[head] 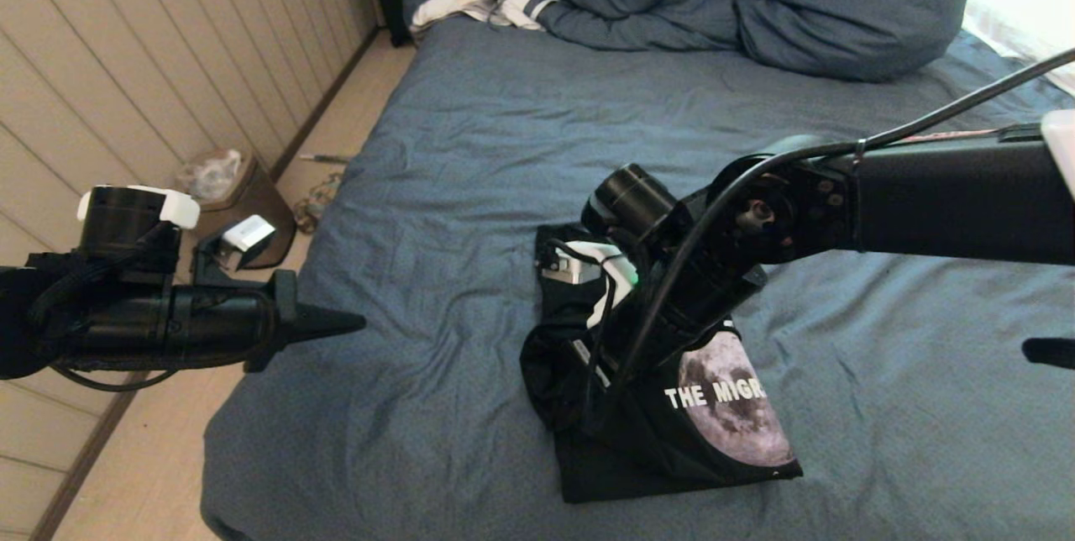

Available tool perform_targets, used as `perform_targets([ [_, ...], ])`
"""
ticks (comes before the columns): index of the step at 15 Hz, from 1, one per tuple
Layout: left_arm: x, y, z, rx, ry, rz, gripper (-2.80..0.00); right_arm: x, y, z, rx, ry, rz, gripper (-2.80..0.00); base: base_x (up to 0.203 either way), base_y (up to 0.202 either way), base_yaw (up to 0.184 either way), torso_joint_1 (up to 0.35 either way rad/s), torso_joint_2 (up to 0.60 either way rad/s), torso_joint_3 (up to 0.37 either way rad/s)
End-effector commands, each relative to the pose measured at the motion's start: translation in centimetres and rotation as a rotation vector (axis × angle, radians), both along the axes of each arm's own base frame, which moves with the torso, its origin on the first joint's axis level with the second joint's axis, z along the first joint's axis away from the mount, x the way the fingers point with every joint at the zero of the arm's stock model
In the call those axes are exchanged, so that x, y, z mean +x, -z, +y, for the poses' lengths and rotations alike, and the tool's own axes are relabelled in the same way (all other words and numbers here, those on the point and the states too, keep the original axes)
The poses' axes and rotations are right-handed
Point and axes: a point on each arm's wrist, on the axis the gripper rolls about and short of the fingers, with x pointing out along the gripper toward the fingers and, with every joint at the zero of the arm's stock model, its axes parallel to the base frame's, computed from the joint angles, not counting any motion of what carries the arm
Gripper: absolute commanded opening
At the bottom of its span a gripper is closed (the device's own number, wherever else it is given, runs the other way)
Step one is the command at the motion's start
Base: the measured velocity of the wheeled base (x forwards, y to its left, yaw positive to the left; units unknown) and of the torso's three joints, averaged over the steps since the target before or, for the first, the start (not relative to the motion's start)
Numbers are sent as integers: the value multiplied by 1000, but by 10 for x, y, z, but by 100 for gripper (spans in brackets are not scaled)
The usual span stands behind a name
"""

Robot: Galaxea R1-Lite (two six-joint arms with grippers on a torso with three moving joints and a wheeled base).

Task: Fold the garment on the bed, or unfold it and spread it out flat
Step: Fold the black T-shirt

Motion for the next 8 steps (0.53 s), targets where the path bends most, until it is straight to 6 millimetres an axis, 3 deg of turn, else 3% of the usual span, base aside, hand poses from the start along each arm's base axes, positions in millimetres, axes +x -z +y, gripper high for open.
perform_targets([
  [1,0,0,0,-4,2,3,-280,-1,-21,-17,35,35,-45,-280,0,0,0,0,0,0],
  [4,1,1,0,-4,2,6,-280,1,-40,-51,55,113,-87,-280,0,0,0,0,0,0],
  [8,2,3,0,-3,4,11,-280,-4,-11,-63,-16,130,7,-280,0,0,0,0,0,0],
])
